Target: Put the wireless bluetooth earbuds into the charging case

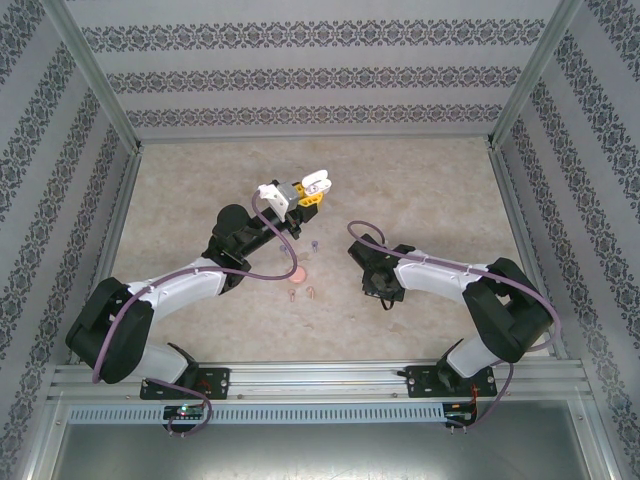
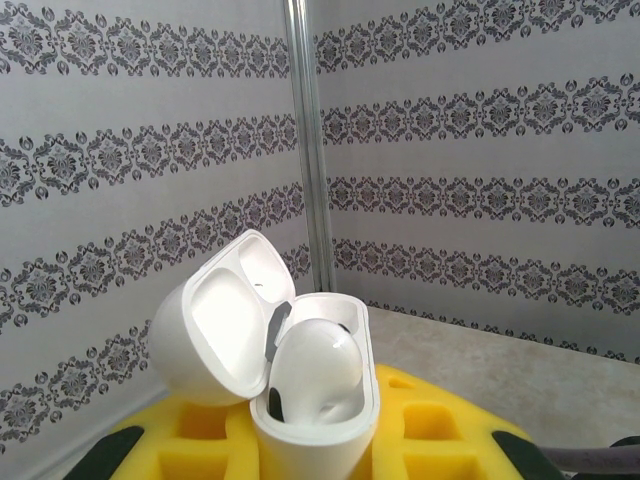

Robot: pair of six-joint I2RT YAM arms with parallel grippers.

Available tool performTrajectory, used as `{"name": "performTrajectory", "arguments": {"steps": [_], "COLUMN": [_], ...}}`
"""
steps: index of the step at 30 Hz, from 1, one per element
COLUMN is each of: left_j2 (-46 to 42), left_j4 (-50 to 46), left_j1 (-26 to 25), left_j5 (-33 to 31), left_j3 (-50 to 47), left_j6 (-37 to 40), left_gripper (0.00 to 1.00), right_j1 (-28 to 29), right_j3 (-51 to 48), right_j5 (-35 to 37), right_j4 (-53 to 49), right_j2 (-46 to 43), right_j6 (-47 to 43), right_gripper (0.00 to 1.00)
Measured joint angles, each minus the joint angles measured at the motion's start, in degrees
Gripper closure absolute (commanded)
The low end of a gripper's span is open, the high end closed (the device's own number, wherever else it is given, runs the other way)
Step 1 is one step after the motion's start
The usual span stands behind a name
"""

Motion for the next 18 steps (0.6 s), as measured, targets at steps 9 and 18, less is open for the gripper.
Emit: {"name": "performTrajectory", "arguments": {"steps": [9,18], "left_j2": [0.0,0.0], "left_j4": [0.0,0.0], "left_j1": [0.0,0.0], "left_j5": [0.0,0.5], "left_j3": [0.0,0.9], "left_j6": [0.0,0.0], "left_gripper": [1.00,1.00], "right_j1": [0.1,0.0], "right_j3": [0.0,1.6], "right_j5": [0.1,1.4], "right_j4": [-1.2,-2.6], "right_j2": [-2.7,-13.4], "right_j6": [-0.2,-2.3], "right_gripper": [0.78,0.78]}}
